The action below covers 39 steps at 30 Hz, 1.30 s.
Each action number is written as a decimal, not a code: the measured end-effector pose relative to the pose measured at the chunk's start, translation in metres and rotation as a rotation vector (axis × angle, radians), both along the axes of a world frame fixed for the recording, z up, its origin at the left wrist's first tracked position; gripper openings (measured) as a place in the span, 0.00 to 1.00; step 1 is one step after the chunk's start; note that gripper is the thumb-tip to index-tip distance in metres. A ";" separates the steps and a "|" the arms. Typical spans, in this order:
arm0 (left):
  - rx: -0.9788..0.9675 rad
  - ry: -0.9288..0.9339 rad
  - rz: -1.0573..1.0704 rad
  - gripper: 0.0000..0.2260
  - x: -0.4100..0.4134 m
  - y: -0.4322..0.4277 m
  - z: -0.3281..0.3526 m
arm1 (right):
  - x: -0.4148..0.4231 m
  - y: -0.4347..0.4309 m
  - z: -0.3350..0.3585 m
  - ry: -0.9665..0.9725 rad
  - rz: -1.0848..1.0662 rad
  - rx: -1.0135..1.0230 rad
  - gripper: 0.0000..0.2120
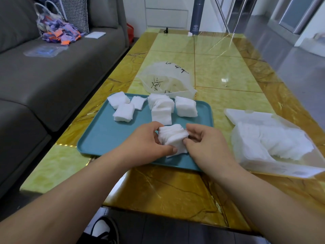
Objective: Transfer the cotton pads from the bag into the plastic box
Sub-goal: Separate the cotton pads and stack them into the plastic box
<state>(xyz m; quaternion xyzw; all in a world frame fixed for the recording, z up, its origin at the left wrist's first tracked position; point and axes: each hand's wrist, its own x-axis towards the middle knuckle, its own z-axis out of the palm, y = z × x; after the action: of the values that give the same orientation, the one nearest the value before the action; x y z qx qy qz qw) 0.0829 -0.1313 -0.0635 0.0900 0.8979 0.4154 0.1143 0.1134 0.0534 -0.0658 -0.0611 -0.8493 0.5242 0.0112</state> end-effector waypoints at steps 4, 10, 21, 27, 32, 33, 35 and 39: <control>0.030 0.001 0.024 0.22 0.001 0.005 0.000 | 0.007 -0.010 -0.002 0.005 0.066 -0.035 0.22; -0.096 0.053 -0.011 0.12 -0.004 -0.003 0.001 | 0.005 -0.010 -0.001 -0.018 0.155 0.061 0.38; -0.451 0.337 0.248 0.17 -0.029 -0.039 0.013 | -0.018 -0.019 -0.004 0.153 0.196 0.318 0.28; -0.657 0.105 0.187 0.30 -0.038 -0.050 -0.006 | -0.021 -0.020 -0.005 0.095 0.147 0.255 0.19; -0.512 0.247 0.169 0.14 -0.031 -0.040 0.001 | -0.020 -0.011 0.000 0.073 0.153 0.269 0.19; -0.496 0.258 0.161 0.15 -0.027 -0.038 0.003 | -0.020 -0.010 0.001 0.059 0.162 0.268 0.21; -0.448 0.260 0.124 0.10 -0.019 -0.034 0.007 | -0.020 -0.009 0.002 0.023 0.201 0.270 0.27; -0.286 0.233 0.130 0.11 -0.013 -0.035 0.006 | -0.019 -0.012 0.000 0.011 0.273 0.328 0.35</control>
<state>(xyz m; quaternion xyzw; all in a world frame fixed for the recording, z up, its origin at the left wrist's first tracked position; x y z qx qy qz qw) 0.0699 -0.1658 -0.0571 0.0620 0.9588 0.2770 -0.0057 0.0948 0.0416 -0.0655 0.0600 -0.9236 0.3758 -0.0457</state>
